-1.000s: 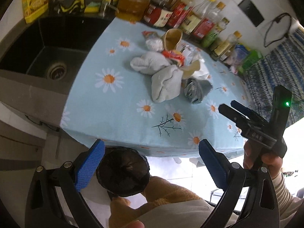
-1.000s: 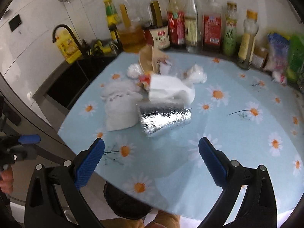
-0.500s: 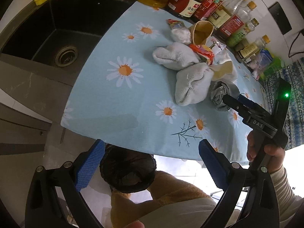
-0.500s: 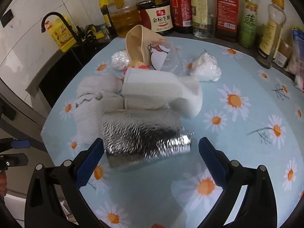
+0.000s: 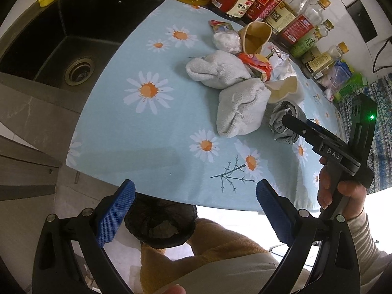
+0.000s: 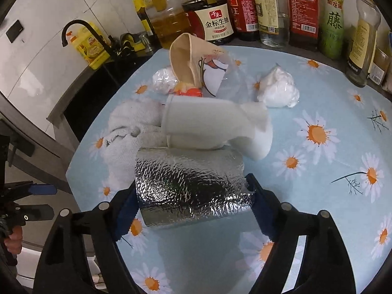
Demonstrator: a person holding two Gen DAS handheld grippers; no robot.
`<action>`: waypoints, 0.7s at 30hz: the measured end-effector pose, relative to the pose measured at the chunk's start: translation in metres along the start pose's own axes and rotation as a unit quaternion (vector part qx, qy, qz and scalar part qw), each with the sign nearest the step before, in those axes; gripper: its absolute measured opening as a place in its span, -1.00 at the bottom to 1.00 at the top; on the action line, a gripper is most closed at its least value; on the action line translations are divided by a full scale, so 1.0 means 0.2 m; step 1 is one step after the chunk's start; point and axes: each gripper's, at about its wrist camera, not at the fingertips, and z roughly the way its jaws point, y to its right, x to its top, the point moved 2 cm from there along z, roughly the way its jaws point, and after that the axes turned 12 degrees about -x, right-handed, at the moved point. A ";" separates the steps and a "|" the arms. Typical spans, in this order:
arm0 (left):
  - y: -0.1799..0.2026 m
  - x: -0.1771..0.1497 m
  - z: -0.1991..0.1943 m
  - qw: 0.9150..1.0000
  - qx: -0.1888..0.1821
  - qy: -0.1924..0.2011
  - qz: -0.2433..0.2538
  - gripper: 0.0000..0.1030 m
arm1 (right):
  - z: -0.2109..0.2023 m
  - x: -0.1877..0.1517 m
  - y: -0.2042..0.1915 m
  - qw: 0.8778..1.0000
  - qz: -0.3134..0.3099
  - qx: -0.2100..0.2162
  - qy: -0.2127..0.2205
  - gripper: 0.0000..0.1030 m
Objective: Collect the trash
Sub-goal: 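Close the right tool on the silver foil-wrapped roll, then close the left tool on the grey knit cloth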
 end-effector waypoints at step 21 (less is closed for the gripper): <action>0.23 0.16 0.11 0.997 -0.028 -0.009 0.077 0.87 | -0.25 -0.14 0.13 0.997 0.062 -0.020 0.035 0.54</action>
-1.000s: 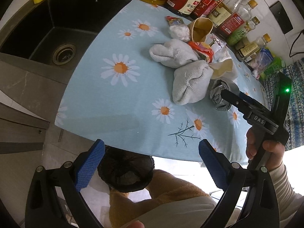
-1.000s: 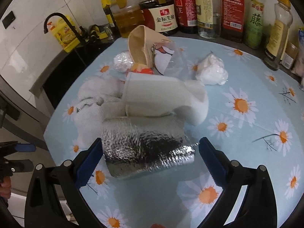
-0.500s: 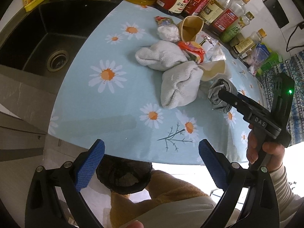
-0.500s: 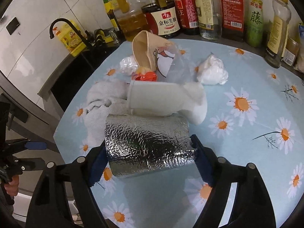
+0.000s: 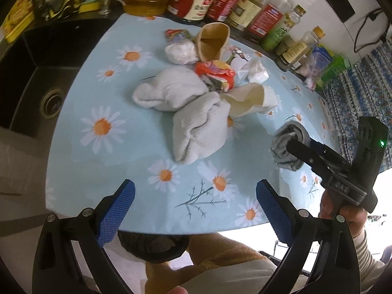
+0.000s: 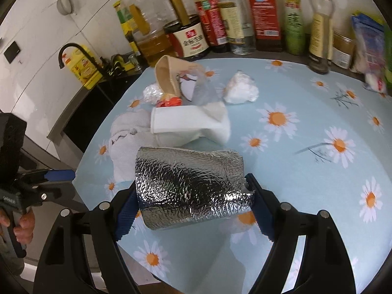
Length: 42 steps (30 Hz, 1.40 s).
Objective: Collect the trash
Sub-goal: 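Close the left tool on the grey knit cloth, then carry the grey cloth in the left tool while the right tool carries the foil roll to the bin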
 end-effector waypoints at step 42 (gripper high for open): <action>0.13 0.20 0.24 0.996 0.039 -0.028 0.076 -0.41 | -0.18 -0.17 0.37 0.995 0.097 -0.009 0.025 0.54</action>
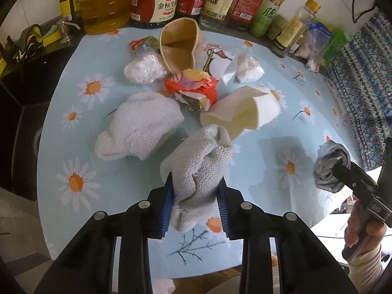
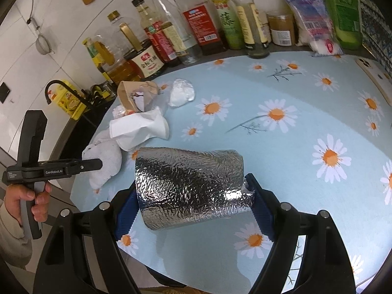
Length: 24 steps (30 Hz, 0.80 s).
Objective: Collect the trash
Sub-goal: 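Carry the grey cloth in the left tool while the right tool carries the foil roll to the bin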
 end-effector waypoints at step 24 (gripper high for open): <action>-0.09 -0.49 -0.44 0.996 -0.013 0.078 -0.039 -0.41 | -0.06 -0.20 -0.44 0.996 -0.091 0.012 -0.020 0.54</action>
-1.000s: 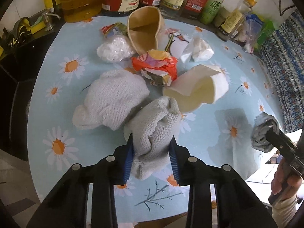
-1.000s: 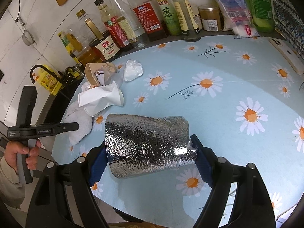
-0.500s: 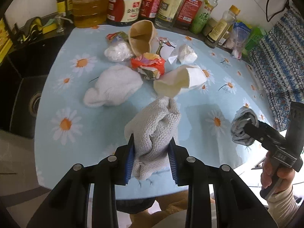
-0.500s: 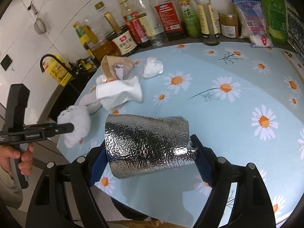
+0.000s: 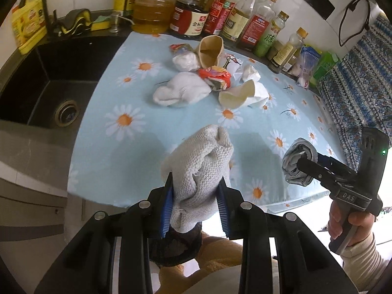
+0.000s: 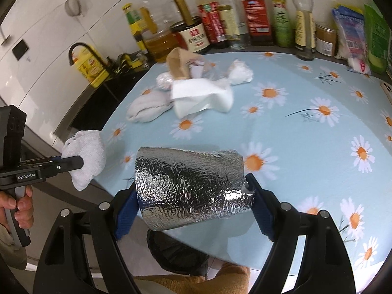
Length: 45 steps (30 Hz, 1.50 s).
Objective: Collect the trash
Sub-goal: 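Carry the grey cloth in the left tool while the right tool carries the foil roll to the bin, then open the left tool over the black bin while the right tool drops the foil roll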
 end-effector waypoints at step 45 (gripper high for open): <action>-0.45 -0.78 0.15 0.991 -0.040 -0.124 -0.043 -0.41 | 0.30 -0.68 -0.61 0.991 -0.014 0.006 -0.134 0.55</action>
